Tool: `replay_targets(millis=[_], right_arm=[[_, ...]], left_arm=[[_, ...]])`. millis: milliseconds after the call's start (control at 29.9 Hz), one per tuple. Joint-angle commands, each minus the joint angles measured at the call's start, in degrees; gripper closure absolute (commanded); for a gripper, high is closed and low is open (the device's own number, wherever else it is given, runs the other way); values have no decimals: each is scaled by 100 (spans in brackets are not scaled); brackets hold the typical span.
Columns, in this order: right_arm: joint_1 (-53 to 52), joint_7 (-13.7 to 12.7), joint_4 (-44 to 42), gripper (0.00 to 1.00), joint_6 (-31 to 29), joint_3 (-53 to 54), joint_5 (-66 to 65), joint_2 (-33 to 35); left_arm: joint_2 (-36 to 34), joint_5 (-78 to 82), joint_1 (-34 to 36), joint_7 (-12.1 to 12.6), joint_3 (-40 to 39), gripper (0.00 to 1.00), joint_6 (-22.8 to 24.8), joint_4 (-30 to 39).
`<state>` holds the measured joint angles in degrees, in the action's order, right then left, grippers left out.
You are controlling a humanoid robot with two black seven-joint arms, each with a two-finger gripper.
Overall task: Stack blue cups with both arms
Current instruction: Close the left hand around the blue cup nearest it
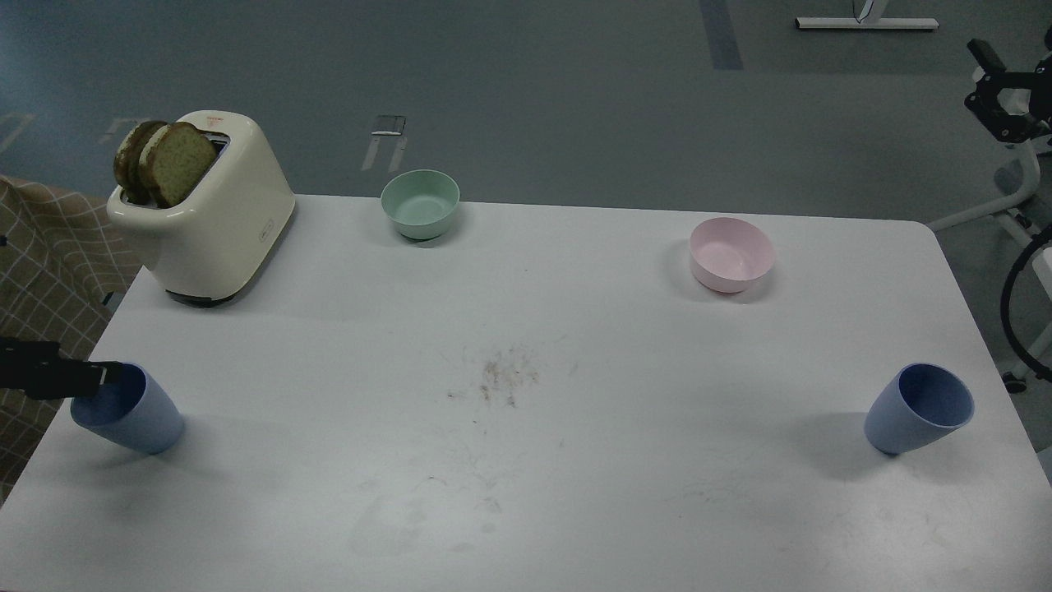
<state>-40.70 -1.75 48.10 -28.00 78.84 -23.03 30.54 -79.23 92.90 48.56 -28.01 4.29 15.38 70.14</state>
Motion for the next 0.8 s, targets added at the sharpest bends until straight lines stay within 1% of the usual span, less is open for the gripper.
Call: replay_targets(millis=[0,100,200,234,267,334,367,401,468,501,702,768], right_arm=[[1,8,6,0,0,26,9,-4],[9,8,6,0,0,62,9,-4],[18,8,-3,0,0,70,9,-4],[27,8,-3,0,0,79,9,-12],[27,16,-3,0,0,79,9,-13],[36,17,-3,0,0,88,18,-13],[36,25,6,0,0,88,18,-13],[36,25,6,0,0,88,18,-13],[44,25,-2,0,0,88,18,-13],[44,25,-3,0,0,88,18,-13],[80,34,-11,0,0,97,18,-13],[80,43,-29,0,0,149,18,-4]], left_arm=[[153,0,-136,1,54,11,-88,-202],[267,18,-320,1,63,19,-211,-343],[276,9,-382,1,63,34,-307,-352],[285,9,-382,1,63,45,-342,-361],[294,9,-391,1,63,50,-351,-361],[329,0,-409,1,63,67,-360,-361],[329,0,-409,1,63,72,-360,-361],[372,0,-409,1,63,81,-369,-361],[399,9,-400,1,54,92,-378,-361],[399,26,-400,1,54,100,-395,-361],[391,35,-303,1,2,100,-378,-291],[373,53,-163,1,-16,100,-343,-221]])
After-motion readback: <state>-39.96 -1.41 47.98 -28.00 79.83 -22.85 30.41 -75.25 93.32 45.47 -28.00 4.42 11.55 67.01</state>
